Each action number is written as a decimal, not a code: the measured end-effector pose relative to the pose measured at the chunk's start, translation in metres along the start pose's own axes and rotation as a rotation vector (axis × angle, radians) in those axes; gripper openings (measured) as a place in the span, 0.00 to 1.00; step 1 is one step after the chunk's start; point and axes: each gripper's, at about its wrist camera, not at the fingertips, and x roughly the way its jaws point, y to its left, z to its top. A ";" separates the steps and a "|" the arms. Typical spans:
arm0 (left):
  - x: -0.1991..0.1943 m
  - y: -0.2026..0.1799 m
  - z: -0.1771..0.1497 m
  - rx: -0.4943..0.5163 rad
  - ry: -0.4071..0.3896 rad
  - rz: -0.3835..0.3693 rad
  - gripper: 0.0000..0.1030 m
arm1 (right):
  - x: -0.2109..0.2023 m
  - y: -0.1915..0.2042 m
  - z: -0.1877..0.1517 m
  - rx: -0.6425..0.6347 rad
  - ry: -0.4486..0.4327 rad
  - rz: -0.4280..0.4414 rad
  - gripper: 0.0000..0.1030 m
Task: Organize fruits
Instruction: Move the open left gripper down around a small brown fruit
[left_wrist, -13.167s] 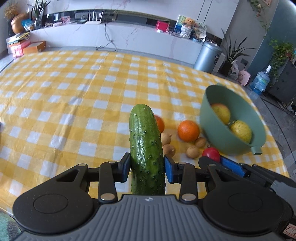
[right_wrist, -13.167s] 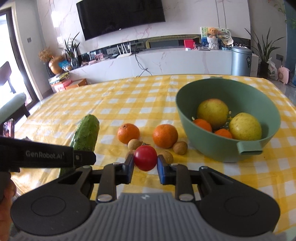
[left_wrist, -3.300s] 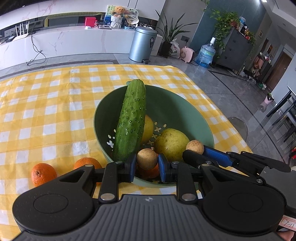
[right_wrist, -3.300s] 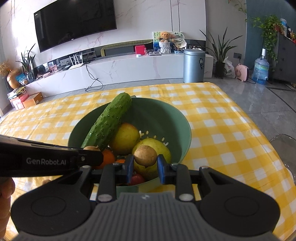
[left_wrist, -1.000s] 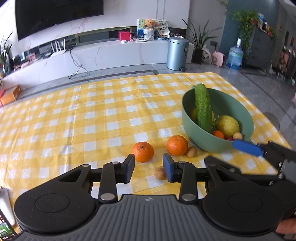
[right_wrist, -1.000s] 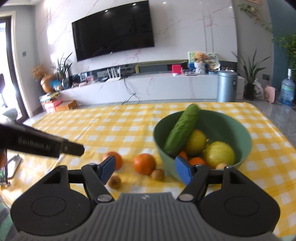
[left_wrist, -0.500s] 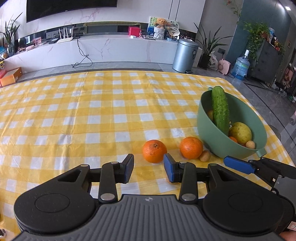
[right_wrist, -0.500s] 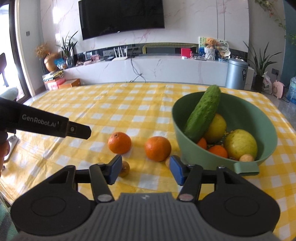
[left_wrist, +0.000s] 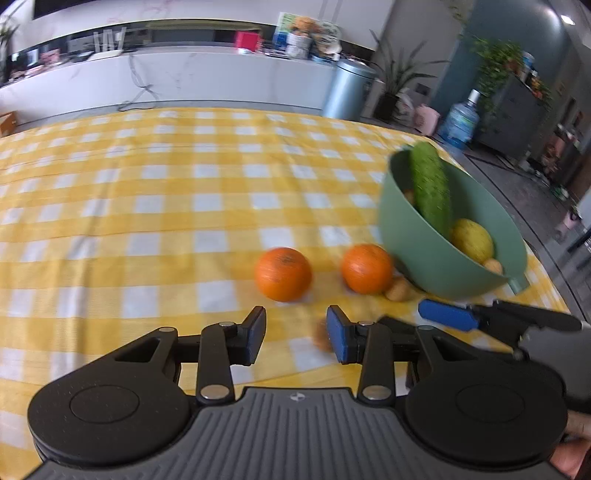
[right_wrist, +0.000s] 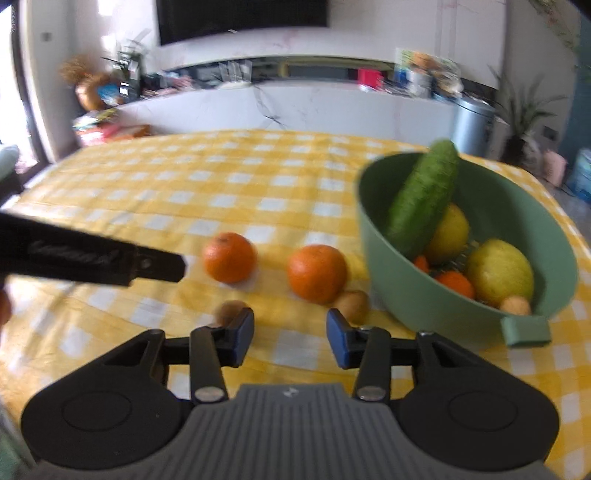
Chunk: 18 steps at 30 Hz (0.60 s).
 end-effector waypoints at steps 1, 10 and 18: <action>0.003 -0.002 -0.001 0.004 0.005 -0.011 0.43 | 0.000 -0.002 0.000 0.012 -0.002 -0.010 0.40; 0.020 -0.012 -0.006 0.048 0.051 -0.044 0.43 | 0.003 -0.019 -0.001 0.102 -0.024 -0.049 0.38; 0.032 -0.023 -0.011 0.109 0.063 -0.024 0.40 | 0.010 -0.025 0.003 0.163 -0.027 -0.022 0.33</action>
